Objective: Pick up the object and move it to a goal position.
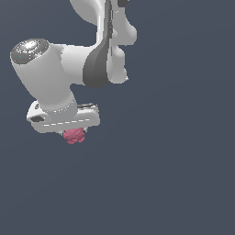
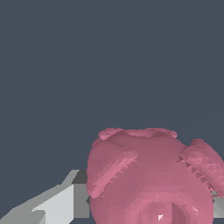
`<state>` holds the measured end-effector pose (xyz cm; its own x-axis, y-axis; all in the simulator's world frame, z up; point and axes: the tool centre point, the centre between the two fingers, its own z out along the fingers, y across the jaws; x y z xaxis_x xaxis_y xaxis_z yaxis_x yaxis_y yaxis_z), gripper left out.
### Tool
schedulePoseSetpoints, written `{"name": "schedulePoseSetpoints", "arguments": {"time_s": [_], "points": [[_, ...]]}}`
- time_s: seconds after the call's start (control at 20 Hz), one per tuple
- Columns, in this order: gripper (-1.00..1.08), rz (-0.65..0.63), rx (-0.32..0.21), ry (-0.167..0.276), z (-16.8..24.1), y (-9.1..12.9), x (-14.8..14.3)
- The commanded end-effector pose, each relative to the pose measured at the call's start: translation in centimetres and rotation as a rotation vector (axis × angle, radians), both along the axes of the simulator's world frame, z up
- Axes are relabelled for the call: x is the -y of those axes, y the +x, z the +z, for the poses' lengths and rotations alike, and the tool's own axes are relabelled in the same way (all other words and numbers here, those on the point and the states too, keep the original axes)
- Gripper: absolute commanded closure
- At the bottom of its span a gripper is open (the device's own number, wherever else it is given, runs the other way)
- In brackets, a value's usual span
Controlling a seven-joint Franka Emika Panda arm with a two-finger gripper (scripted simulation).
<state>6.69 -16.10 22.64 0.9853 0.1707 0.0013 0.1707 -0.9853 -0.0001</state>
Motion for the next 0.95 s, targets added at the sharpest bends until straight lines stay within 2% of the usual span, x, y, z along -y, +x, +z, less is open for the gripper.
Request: {"name": "schedulePoseSetpoints", "arguments": {"time_s": [0.0,0.4,0.9], "points": [[1.08,0.002,-0.001,0.000,1.6,0.4,1.6],[1.08,0.002,-0.001,0.000,4.5,1.3,4.6],[1.08,0.001,-0.001,0.000,5.4,1.7,5.6]]}}
